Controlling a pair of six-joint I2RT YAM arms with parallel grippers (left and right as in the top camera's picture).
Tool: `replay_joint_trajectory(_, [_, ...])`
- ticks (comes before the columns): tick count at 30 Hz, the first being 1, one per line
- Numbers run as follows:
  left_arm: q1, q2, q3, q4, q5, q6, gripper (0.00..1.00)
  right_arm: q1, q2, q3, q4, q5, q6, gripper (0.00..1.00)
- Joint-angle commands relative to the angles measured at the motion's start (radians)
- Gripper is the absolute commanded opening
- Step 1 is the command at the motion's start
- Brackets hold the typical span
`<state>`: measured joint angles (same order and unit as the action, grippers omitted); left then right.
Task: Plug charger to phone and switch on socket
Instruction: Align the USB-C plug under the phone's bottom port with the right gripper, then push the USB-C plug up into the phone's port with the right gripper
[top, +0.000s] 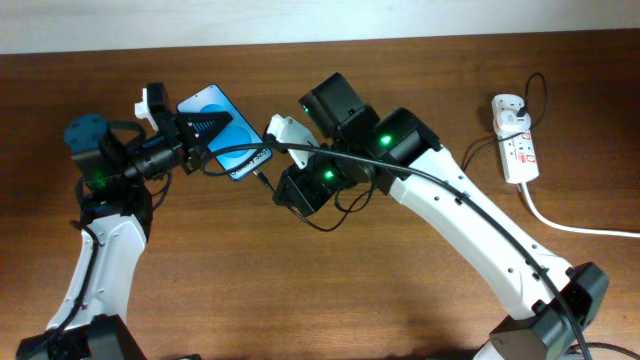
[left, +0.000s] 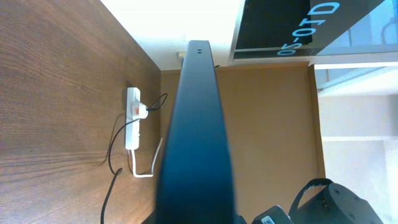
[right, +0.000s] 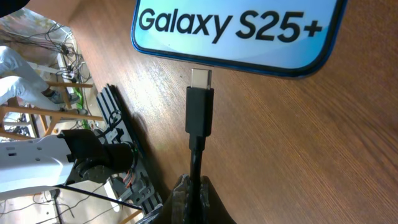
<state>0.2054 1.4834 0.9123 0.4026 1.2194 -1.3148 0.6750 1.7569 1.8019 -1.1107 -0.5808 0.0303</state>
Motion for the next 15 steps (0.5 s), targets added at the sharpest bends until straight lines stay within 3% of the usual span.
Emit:
replay_joint_trajectory(1, [0.004, -0.01, 0.011, 0.003, 0.008, -0.025, 0.0, 0.006, -0.015, 0.023, 0.0, -0.01, 0.009, 0.04])
replay_joint_trajectory(15, [0.006, -0.01, 0.011, 0.007, 0.068, 0.006, 0.0, 0.005, -0.015, 0.023, 0.051, -0.01, 0.013, 0.04])
